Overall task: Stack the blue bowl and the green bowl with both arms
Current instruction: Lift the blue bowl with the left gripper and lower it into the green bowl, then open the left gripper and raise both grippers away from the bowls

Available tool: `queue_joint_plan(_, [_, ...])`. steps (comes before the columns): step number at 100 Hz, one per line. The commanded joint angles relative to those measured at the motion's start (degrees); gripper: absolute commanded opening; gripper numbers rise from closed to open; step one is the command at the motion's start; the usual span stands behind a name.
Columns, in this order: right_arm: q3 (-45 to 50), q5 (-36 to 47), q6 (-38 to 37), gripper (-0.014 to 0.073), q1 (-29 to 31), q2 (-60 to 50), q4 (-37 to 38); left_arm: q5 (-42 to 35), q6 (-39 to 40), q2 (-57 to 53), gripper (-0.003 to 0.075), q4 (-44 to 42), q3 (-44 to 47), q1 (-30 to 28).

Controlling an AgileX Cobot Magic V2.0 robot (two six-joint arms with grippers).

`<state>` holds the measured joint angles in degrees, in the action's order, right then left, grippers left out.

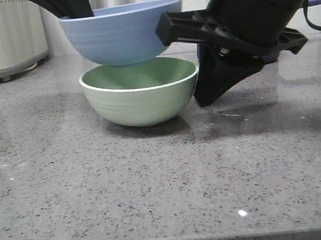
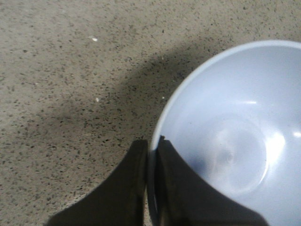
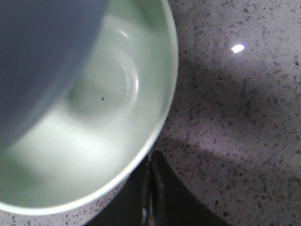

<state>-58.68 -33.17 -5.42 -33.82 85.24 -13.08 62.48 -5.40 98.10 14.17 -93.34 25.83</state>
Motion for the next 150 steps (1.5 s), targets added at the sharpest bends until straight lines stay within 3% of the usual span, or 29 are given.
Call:
queue_joint_plan(1, [-1.45, 2.66, 0.43, -0.0067, -0.02, -1.86, -0.67, -1.98, -0.01, -1.46, -0.002, 1.87, -2.02, 1.15])
queue_joint_plan(49, [-1.45, 2.66, 0.43, -0.0067, 0.04, -1.86, -0.67, -1.55, -0.01, -0.94, -0.0008, 2.51, -2.02, 1.54])
queue_joint_plan(59, [-1.45, 2.66, 0.43, -0.0067, 0.04, -1.86, -0.67, -1.06, -0.01, -0.94, 0.0082, 2.51, -2.02, 1.41])
queue_joint_plan(71, [-1.45, 2.66, 0.43, -0.0067, 0.04, -1.86, -0.67, -0.48, -0.01, -0.94, 0.0255, 2.64, -2.02, 1.31])
queue_joint_plan(80, [-1.45, 2.66, 0.43, -0.0067, 0.04, -1.86, -0.67, -0.48, -0.01, -0.94, 0.0305, 2.64, -2.02, 1.31])
queue_joint_plan(122, [-1.45, 2.87, 0.38, -0.0067, 0.81, -1.97, -0.67, -0.57, 0.09, -2.34, 0.0283, 1.32, -1.89, 1.31])
queue_joint_plan(150, [-1.35, -0.97, 0.38, -0.0067, 5.89, -4.94, -0.59, -4.9, 0.2, -7.99, 0.0108, 0.97, 4.29, -3.59])
